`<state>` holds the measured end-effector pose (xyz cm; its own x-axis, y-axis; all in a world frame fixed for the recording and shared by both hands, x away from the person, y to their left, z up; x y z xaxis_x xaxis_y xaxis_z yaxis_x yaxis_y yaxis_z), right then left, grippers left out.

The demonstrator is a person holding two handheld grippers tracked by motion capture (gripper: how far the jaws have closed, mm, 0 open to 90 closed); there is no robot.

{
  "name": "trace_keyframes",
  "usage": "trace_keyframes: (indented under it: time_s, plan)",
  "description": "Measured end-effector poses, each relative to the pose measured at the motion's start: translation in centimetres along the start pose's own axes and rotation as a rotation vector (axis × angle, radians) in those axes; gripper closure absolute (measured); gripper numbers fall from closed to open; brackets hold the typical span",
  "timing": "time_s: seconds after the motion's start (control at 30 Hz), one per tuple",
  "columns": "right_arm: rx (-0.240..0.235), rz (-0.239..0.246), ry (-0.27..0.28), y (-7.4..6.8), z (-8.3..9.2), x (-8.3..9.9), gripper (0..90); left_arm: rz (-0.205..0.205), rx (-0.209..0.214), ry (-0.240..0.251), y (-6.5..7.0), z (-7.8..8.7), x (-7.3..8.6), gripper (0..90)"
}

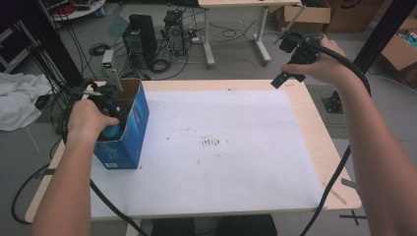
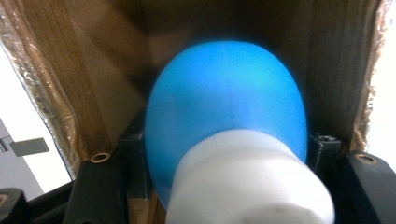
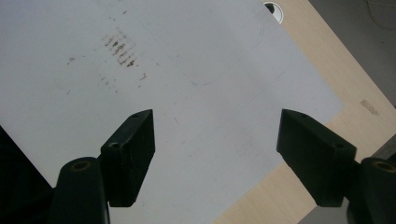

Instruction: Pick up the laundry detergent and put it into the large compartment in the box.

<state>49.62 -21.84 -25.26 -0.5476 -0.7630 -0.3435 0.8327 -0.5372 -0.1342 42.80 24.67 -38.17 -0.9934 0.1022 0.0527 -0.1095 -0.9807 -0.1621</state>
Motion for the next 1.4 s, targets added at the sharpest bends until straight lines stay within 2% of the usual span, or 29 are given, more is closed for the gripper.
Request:
trace_keyframes:
  time_s: [0.77, 0.93, 1.0, 1.1, 1.2, 1.4]
  plan:
    - [-0.001, 0.001, 0.002, -0.1, 0.1, 0.1, 28.0, 0.007, -0.008, 0.020, -0.1, 0.8, 0.0, 35.9]
    - [-0.002, 0.001, 0.005, -0.2, 0.1, 0.1, 28.0, -0.003, -0.028, 0.030, -0.3, 1.1, 0.1, 32.6]
    - [0.000, 0.001, 0.005, -0.1, 0.2, 0.1, 28.0, 0.000, -0.042, 0.032, -0.4, 1.5, 0.2, 30.0]
    - [-0.001, -0.001, 0.007, -0.1, 0.2, 0.1, 28.0, 0.002, -0.032, 0.057, -0.4, 2.3, 0.1, 27.1]
    - [-0.002, 0.001, 0.005, -0.2, 0.2, 0.1, 28.0, 0.002, -0.046, 0.073, -0.4, 3.0, 0.0, 24.1]
    - [-0.003, -0.002, 0.006, -0.2, 0.1, 0.1, 27.9, -0.046, -0.087, 0.116, -0.1, 5.0, 0.0, 19.7]
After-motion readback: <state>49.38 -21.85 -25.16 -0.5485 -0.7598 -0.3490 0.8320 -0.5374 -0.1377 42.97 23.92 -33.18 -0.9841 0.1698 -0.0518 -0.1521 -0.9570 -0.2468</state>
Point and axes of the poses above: each handheld gripper's, and its own axes: z roughly backward along the jaws, x roughly out of its underside, y roughly to its right, the point moved 10 cm from there along -z, roughly forward along the jaws, and after that the axes turned 12 degrees about -x, right-handed, at the moved point
